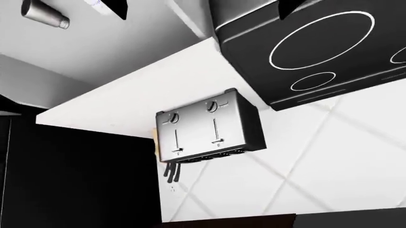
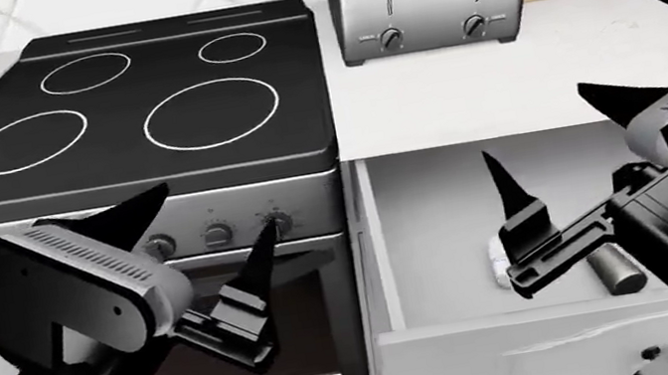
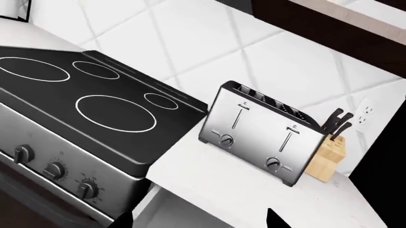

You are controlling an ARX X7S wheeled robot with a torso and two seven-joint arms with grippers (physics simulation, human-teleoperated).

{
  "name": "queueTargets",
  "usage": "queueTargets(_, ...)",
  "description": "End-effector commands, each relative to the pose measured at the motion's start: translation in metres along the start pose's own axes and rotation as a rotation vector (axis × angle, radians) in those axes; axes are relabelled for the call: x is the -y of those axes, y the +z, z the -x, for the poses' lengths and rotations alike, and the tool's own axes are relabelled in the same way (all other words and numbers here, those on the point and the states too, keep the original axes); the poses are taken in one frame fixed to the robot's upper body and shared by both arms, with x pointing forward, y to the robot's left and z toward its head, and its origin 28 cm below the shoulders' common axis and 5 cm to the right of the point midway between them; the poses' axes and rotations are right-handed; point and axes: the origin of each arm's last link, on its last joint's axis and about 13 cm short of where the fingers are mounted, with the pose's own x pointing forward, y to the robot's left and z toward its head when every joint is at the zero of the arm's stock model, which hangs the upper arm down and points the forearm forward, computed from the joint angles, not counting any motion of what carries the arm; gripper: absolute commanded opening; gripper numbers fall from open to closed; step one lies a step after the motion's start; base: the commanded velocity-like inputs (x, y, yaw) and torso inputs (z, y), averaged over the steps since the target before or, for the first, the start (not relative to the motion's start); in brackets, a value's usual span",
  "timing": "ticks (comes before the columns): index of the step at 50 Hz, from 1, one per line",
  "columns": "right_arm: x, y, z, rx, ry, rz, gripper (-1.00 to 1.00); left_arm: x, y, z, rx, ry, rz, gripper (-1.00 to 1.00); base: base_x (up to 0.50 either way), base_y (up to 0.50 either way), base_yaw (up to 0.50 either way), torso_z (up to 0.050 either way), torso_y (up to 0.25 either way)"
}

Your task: Pick and place the shaker into the drawer. Then close the cabinet.

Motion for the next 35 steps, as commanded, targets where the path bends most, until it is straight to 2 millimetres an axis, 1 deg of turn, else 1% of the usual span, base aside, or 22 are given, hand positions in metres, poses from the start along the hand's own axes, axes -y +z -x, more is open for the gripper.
queueTargets(1, -0.0057, -0.0031, 0.0029, -0.008, 0.002, 0.003, 1.00, 0.0015, -0.0014, 0.0012, -0.002, -0.007, 0.002, 1.00, -0.22, 0.50, 0.00, 0.000, 0.000)
queueTargets(19, -0.0107, -0.0054, 0.0034, -0.019, 0.033, 0.015, 1.00, 0.0025, -0.0038, 0.0007, -0.003, -0.015, -0.002, 1.00, -0.19, 0.50, 0.00, 0.000, 0.000)
queueTargets(35, -0.0148, -0.0044, -0.0005, -0.028, 0.040, 0.011, 1.00, 0.0035, -0.0071, -0.0002, -0.009, -0.022, 0.001, 1.00, -0.13, 0.50, 0.00, 0.000, 0.000)
